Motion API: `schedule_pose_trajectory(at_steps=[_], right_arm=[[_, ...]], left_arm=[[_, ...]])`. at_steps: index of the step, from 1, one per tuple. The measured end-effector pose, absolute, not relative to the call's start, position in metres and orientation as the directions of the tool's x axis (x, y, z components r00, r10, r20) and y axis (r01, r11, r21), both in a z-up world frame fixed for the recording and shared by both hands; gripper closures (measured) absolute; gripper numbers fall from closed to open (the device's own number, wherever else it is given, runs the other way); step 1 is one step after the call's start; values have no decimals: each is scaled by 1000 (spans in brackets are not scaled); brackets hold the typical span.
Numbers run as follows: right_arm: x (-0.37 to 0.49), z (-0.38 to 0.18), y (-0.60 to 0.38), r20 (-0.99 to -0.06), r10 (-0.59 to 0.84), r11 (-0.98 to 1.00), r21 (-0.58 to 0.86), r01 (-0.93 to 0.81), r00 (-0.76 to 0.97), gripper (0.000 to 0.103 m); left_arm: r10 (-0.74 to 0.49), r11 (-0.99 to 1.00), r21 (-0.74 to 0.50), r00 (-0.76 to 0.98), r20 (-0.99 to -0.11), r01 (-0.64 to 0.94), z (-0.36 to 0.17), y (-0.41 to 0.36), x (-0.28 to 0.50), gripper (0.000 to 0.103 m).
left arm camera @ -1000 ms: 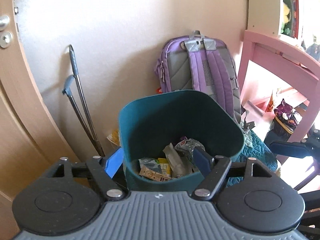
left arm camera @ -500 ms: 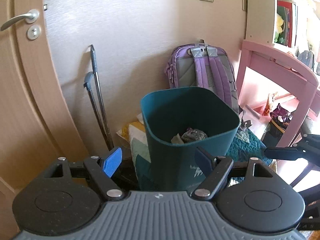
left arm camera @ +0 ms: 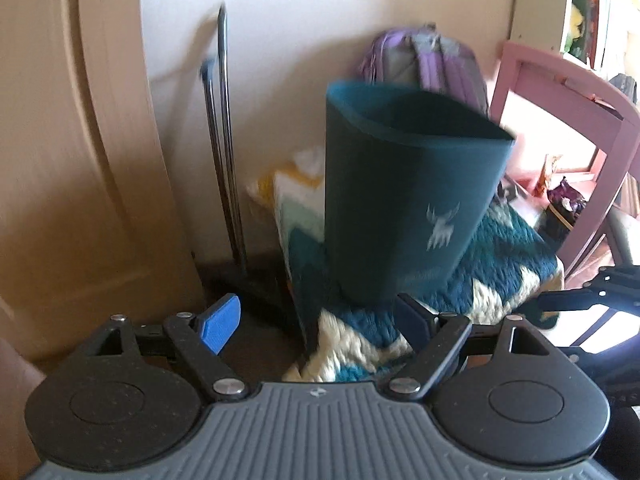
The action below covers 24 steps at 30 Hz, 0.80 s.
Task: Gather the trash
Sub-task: 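Withdraw both open tools from the bin and lower toward the floor trash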
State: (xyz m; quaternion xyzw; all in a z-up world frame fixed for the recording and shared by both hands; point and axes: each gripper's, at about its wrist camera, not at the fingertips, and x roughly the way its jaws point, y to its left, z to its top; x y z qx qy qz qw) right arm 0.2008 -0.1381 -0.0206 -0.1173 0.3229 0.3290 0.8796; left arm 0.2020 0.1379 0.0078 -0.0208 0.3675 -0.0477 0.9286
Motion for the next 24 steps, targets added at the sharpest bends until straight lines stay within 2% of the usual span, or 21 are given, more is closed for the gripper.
schedule_pose_trajectory(at_steps=[5, 11, 17, 24], right_arm=[[206, -72, -130, -703, 486, 756, 41, -653, 519, 44], [215, -142, -116, -776, 439, 761, 53, -647, 452, 44], [216, -228, -100, -849, 418, 717, 91, -692, 322, 44], [207, -318, -81, -916, 374, 644, 144, -751, 145, 44]], left_arm=[[-133, 990, -124, 678, -723, 62, -48, 159, 204, 19], [-95, 995, -57, 670, -736, 78, -117, 169, 212, 18], [-93, 993, -31, 600, -794, 112, -208, 173, 227, 18], [-178, 976, -95, 469, -865, 195, -301, 165, 247, 18]])
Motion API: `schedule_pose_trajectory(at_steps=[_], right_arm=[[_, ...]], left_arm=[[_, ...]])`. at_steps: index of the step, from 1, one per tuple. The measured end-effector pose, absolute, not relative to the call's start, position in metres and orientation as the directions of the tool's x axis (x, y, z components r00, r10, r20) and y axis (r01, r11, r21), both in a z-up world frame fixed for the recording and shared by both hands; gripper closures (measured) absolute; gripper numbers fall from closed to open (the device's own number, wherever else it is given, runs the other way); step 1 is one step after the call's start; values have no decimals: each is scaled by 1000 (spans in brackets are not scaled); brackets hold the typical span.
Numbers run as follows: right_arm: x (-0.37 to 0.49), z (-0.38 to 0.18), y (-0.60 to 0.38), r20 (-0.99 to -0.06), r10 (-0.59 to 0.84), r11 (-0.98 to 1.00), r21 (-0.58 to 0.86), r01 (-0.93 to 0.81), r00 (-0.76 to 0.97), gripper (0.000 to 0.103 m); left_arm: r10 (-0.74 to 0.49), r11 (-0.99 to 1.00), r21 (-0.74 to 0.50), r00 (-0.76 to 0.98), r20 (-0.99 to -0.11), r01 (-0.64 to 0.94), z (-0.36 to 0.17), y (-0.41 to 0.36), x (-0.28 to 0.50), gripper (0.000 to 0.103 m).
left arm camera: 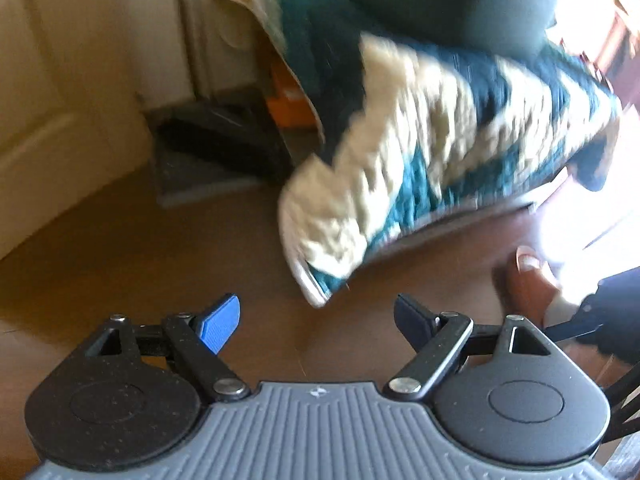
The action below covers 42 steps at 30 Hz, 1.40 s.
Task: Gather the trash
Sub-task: 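Withdraw both open tools from the bin and lower toward the floor trash, then grasp the orange snack wrapper with the left tool while the right tool grasps the Christmas paper bag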
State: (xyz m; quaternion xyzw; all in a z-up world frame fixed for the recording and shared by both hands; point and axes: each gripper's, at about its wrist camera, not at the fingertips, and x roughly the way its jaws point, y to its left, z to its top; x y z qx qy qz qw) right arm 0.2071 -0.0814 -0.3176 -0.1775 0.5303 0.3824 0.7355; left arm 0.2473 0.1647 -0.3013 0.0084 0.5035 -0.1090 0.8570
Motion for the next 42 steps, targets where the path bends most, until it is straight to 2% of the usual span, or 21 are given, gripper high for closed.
schedule_pose_trajectory(at_steps=[10, 15, 26, 33, 36, 37, 40, 42], right_arm=[[168, -433, -53, -963, 247, 455, 216, -864, -111, 45], [161, -485, -50, -971, 171, 428, 228, -875, -169, 45], [152, -554, -36, -977, 130, 363, 207, -909, -171, 44], [152, -584, -29, -985, 88, 367, 173, -914, -151, 44], [148, -589, -27, -985, 93, 352, 169, -920, -146, 39], [145, -588, -26, -987, 90, 337, 157, -928, -135, 39], [137, -589, -22, -993, 66, 308, 110, -945, -94, 42], [133, -589, -20, -996, 50, 289, 86, -954, -75, 43]], left_arm=[[-170, 923, -67, 246, -954, 378, -424, 105, 253, 18], [-208, 904, -143, 122, -970, 402, -476, 87, 249, 18], [-186, 916, -196, -61, -981, 350, -564, 58, 243, 18], [-199, 922, -225, -110, -974, 315, -591, 47, 246, 19], [-207, 914, -235, -120, -971, 331, -599, 38, 244, 20], [-207, 911, -234, -114, -972, 339, -599, 36, 243, 23], [-198, 905, -228, -118, -973, 359, -601, 31, 241, 44], [-191, 905, -220, -113, -975, 365, -599, 32, 241, 48]])
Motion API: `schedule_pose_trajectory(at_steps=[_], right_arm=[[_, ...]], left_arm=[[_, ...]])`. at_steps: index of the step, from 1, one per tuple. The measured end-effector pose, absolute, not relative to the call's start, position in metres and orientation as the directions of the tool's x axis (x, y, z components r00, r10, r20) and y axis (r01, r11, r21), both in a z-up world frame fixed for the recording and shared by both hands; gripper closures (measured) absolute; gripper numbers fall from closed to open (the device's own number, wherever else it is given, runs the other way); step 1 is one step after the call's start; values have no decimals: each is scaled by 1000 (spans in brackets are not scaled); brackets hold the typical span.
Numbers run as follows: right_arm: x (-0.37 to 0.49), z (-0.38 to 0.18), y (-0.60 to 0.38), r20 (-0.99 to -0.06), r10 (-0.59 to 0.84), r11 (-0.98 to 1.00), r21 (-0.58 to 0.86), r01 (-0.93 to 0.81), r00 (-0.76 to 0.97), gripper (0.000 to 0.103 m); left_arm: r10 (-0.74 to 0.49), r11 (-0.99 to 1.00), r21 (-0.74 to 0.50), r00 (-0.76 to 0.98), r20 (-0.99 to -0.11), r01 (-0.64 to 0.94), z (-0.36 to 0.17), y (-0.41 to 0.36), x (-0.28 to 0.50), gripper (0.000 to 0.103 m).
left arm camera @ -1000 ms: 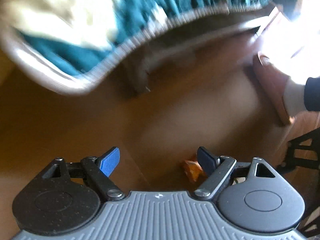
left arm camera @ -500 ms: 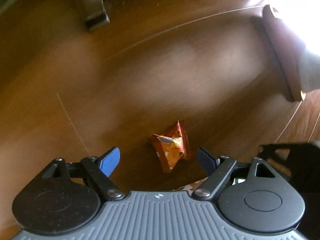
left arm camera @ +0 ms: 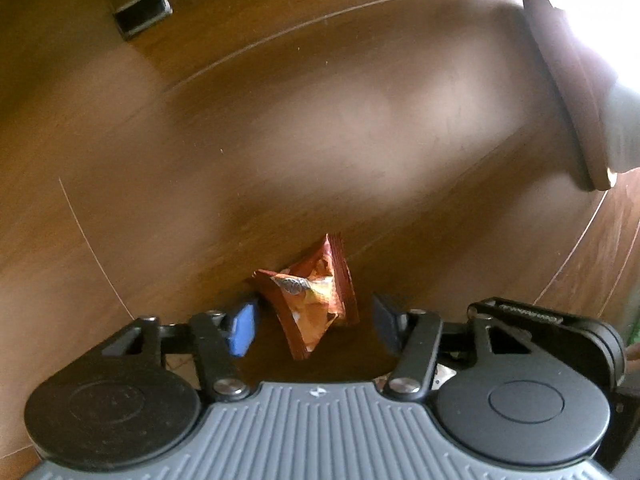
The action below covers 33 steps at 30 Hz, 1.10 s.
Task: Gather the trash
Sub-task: 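Grasp the orange snack wrapper with the left tool while the right tool grasps the Christmas paper bag, then lift the orange wrapper and Christmas bag up toward the teal bin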
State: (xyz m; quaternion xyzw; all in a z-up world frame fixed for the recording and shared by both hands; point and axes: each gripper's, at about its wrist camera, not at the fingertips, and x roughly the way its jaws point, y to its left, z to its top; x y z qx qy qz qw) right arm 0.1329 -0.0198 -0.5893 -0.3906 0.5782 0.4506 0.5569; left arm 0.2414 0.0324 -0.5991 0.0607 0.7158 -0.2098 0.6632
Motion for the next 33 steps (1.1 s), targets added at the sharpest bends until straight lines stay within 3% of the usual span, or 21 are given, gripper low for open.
schedule_pose_trajectory(at_steps=[1, 2, 3, 6, 9, 20, 33], right_arm=[[132, -589, -19, -997, 47, 283, 79, -956, -68, 47], [131, -589, -19, -997, 46, 279, 67, -958, -57, 50], [132, -588, -19, -998, 45, 281, 52, -958, -41, 60], [137, -587, -20, -998, 41, 308, 63, -949, -53, 85], [144, -582, -20, -997, 44, 328, 80, -941, -70, 93], [178, -524, -46, -1000, 17, 513, 32, -858, -27, 98], [193, -396, -60, -971, 53, 553, -167, -816, 235, 99]], left_arm=[[-189, 903, -217, -111, -976, 370, -599, 31, 241, 49], [-185, 902, -211, -106, -977, 376, -597, 30, 239, 58], [-184, 901, -209, -101, -978, 380, -596, 30, 237, 66], [-184, 904, -205, -91, -979, 375, -590, 30, 233, 70], [-191, 904, -203, -68, -979, 377, -582, 31, 235, 71], [-191, 942, -173, 35, -981, 286, -523, 89, 246, 70], [-138, 978, -96, 230, -963, 186, -399, 161, 243, 70]])
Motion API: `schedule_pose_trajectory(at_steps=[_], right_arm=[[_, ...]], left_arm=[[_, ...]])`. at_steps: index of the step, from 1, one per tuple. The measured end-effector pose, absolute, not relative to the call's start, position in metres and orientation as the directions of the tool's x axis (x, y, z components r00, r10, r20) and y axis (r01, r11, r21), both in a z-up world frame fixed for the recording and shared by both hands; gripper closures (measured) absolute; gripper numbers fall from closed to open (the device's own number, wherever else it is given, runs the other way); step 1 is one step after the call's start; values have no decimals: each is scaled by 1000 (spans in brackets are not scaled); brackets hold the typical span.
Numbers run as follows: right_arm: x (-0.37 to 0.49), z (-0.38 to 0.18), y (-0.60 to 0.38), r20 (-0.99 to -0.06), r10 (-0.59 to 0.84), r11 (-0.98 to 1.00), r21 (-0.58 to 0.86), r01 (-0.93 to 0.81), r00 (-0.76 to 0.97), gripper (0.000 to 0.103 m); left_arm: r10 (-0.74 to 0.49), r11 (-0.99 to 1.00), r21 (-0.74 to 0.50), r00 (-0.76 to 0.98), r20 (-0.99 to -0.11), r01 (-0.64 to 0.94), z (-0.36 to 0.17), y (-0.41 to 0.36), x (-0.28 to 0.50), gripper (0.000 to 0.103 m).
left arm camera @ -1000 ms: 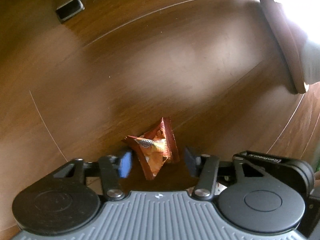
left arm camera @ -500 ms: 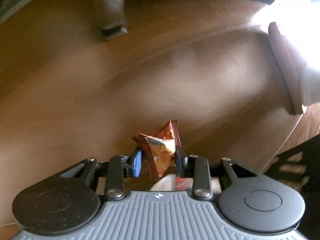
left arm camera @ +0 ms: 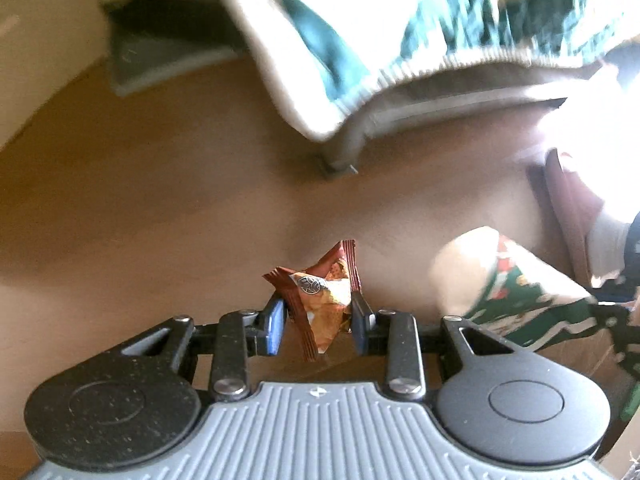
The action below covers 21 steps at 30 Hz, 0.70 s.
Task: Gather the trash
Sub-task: 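Lift the orange wrapper and Christmas bag up toward the teal bin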
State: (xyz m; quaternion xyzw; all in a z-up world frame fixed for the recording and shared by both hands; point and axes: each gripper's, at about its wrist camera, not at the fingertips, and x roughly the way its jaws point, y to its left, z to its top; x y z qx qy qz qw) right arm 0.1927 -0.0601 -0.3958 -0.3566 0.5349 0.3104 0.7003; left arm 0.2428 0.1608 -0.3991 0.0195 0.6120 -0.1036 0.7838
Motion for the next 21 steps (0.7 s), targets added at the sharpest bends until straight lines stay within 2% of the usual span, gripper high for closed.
schedule_pose_trajectory(at_steps=[13, 21], right_arm=[[177, -262, -54, -855, 226, 609, -250, -752, 467, 99], [166, -168, -73, -759, 293, 695, -249, -675, 581, 99]], left_arm=[[25, 998, -4, 483, -875, -60, -257, 244, 226, 70], [50, 985, -64, 624, -780, -159, -156, 255, 209, 70]])
